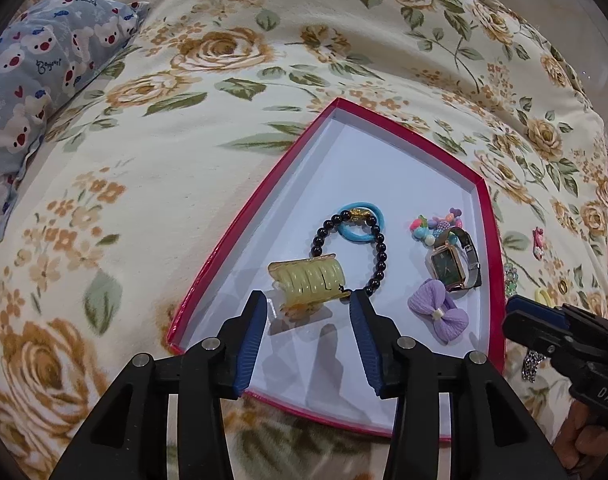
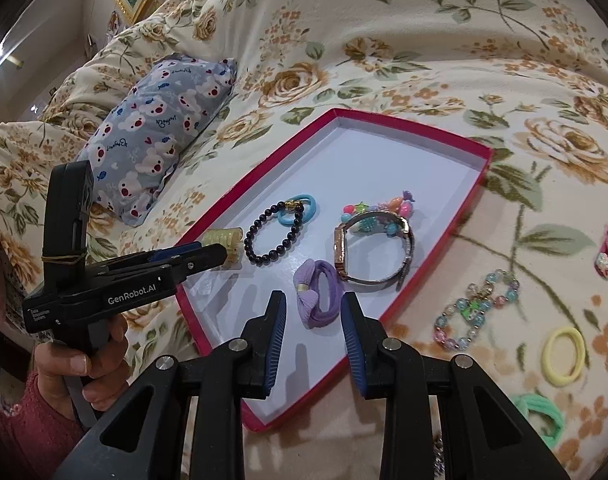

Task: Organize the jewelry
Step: 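Open both tools to drop the claw clip and purple hair tie into the tray, then grasp the gold ring with the right tool while the left tool grasps the pink hair clip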

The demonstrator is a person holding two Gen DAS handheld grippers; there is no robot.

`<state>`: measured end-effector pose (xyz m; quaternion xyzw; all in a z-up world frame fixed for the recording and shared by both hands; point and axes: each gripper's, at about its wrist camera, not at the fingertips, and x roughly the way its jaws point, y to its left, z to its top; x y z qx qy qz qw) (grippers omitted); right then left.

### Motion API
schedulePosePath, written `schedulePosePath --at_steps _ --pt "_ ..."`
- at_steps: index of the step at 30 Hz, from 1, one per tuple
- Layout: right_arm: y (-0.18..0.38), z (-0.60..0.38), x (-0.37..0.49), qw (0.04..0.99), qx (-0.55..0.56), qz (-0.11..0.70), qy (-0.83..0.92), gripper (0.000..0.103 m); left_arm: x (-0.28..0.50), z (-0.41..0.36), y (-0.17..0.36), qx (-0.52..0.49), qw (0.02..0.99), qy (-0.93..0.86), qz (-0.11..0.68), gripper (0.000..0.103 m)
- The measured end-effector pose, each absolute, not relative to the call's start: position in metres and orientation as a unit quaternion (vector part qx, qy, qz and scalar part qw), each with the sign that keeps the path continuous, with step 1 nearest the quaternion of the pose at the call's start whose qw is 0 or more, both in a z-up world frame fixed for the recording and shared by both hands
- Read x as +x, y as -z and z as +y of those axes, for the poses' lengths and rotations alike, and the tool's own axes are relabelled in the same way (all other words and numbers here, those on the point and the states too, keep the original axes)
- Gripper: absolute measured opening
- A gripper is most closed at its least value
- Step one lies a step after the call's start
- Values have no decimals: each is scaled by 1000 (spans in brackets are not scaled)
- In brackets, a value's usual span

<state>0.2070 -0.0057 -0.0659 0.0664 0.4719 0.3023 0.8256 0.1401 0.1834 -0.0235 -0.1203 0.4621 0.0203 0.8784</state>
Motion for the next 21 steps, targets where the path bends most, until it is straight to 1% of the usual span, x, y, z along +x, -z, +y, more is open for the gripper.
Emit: schedulePosePath --at_steps 3,11,21 --pt "61 -14 204 829 72 467 -298 34 135 184 19 -119 880 -22 459 45" --pt "48 -46 192 842 85 454 -277 34 120 173 -2 -119 889 -6 442 49" --pt "42 -108 178 860 112 445 -223 35 113 138 -23 -105 895 41 431 53"
